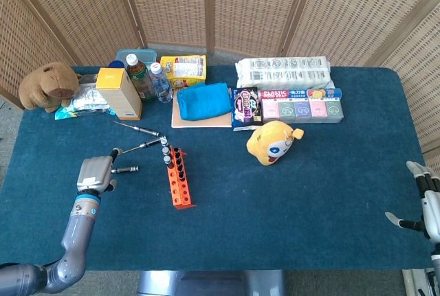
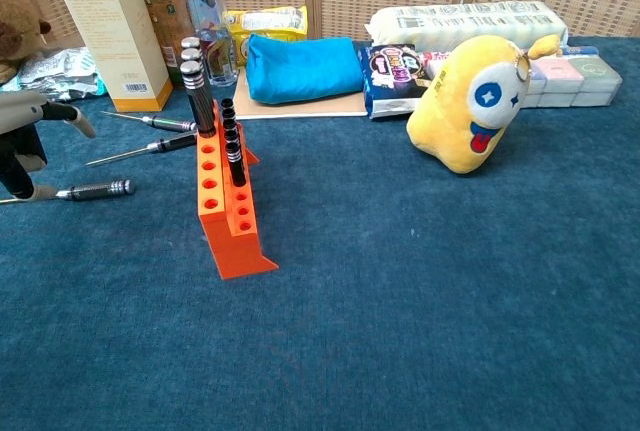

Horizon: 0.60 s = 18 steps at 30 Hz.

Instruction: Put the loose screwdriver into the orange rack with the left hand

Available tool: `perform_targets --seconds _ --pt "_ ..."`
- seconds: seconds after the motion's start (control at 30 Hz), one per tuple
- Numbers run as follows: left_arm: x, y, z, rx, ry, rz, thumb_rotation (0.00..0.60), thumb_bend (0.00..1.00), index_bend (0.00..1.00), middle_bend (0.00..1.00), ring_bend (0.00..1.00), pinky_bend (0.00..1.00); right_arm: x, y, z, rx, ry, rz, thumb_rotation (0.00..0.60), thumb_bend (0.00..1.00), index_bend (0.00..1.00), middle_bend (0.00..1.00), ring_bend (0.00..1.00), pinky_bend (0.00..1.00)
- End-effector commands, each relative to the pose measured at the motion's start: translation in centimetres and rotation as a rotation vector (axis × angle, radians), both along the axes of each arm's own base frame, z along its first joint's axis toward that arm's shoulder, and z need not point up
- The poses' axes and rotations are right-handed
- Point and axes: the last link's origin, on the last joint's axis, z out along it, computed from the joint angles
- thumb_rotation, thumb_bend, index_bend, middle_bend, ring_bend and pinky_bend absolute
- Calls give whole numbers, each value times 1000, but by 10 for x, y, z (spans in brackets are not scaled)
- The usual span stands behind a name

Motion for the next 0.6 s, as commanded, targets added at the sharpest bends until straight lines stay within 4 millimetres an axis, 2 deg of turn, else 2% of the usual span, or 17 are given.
perform_targets --seconds 0.03,0.37,0.6 --pt "2 4 -4 -5 14 5 600 327 208 1000 1000 1000 0 0 0 0 0 1 600 21 0 91 0 0" --pt "12 11 -30 -10 11 9 600 352 241 1000 1000 1000 -2 -1 -1 9 -4 -3 600 21 0 96 0 0" --pt "19 14 -39 -12 21 8 600 374 274 1000 1000 1000 -2 0 0 9 -10 -4 600 22 0 98 0 0"
